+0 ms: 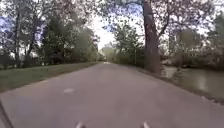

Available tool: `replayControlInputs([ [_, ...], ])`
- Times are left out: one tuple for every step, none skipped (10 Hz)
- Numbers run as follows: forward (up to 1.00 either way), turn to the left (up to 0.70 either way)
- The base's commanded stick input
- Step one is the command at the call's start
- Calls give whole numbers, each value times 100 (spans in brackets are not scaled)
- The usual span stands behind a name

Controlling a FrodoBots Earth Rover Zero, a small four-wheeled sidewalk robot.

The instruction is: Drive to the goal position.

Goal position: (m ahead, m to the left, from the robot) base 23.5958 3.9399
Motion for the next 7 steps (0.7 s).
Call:
replayControlInputs([
  [100,0],
  [100,0],
  [100,0],
  [100,0],
  [100,0],
  [100,0],
  [100,0],
])
